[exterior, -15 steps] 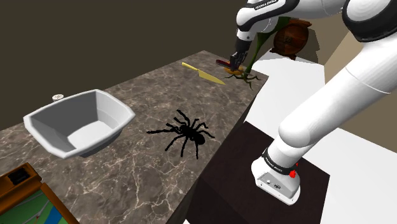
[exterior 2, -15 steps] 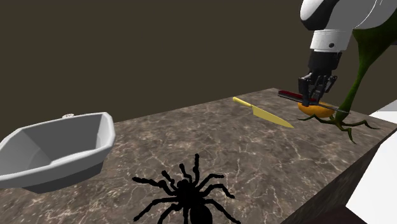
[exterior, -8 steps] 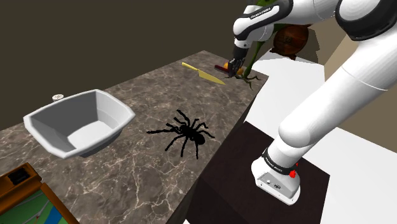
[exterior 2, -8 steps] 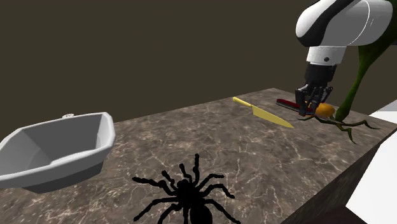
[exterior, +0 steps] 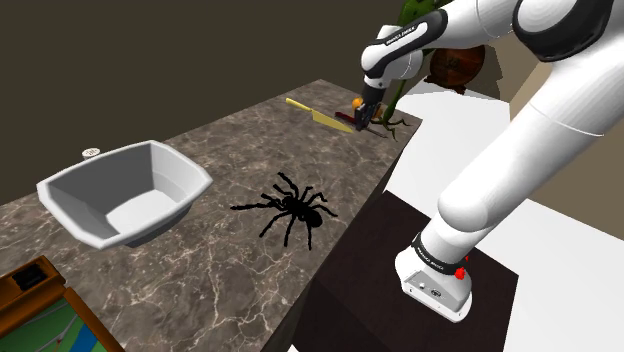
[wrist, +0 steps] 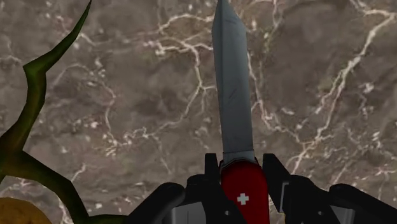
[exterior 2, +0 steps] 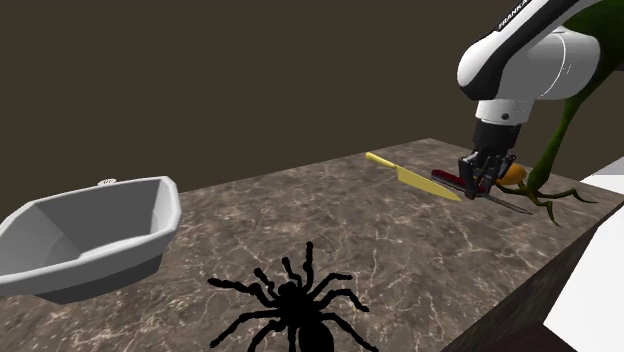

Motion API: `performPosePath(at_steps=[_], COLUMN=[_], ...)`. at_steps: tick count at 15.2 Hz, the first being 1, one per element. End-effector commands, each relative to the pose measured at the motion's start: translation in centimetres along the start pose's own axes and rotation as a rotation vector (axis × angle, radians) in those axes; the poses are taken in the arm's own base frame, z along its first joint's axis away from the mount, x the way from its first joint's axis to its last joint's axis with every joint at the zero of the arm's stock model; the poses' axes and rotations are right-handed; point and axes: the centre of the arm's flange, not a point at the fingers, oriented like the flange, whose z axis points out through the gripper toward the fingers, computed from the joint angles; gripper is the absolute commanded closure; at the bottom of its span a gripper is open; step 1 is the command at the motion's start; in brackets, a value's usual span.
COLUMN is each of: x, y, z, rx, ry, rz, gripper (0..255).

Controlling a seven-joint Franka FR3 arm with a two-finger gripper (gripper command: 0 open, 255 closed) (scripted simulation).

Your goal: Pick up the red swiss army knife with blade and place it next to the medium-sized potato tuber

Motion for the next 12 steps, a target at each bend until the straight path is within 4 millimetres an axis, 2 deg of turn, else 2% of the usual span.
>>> performPosePath(at_steps=[1, 4, 11, 12], x=[-0.1, -0.1, -0.1, -0.1], y=[0.1, 0.1, 0.1, 0.1], z=[1.1, 2.3, 2.3, 2.3], rx=[0.0, 0.0, 0.0, 0.0], ry=[0.001, 0.001, 0.001, 0.001], rz=[0.0, 0.0, 0.0, 0.0], gripper=[255, 255, 255, 0])
